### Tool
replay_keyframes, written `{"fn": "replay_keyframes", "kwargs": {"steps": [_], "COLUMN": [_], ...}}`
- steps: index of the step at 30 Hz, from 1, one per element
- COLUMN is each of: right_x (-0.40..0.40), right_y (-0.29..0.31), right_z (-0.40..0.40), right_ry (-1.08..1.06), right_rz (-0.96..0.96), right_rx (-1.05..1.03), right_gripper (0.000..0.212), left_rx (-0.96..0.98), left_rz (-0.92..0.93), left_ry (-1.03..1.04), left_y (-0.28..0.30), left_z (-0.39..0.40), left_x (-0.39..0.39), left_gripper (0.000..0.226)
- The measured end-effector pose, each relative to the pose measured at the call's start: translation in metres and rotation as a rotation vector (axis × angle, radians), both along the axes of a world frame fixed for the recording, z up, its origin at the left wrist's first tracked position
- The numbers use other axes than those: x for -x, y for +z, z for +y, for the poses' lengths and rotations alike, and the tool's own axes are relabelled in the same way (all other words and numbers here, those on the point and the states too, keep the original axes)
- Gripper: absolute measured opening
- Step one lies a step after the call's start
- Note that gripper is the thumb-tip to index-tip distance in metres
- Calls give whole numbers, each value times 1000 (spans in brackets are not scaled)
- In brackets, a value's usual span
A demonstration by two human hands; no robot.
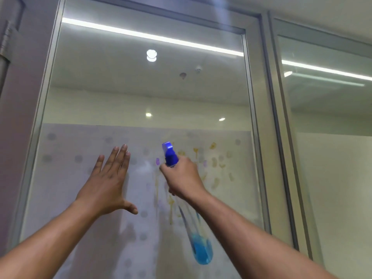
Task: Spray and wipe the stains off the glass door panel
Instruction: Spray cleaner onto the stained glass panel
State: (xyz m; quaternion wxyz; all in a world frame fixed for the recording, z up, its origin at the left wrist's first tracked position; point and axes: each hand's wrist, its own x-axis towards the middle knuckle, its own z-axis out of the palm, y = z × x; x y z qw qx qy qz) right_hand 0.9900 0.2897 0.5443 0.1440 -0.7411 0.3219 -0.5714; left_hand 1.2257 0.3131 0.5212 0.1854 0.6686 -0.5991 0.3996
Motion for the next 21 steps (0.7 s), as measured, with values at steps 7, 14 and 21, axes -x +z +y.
{"fn": "replay_keyframes", "kwargs": {"steps": [7,14,21], "right_x": [-16,86,117], "right_y": [-14,-10,-41], "right_z": [-1,-42,-60], "right_ry": [2,-184,-255], "right_rz": [53,-362,-404], "right_rx": [-32,-101,-172], "right_gripper": [19,22,16], "left_rx": [-47,-60,-57], "left_rz": [2,-14,-17], "left_ry": [49,68,63], "left_y": [4,5,4], "left_z": [12,18,19], "left_x": [6,11,12], "left_gripper": [171,169,170]}}
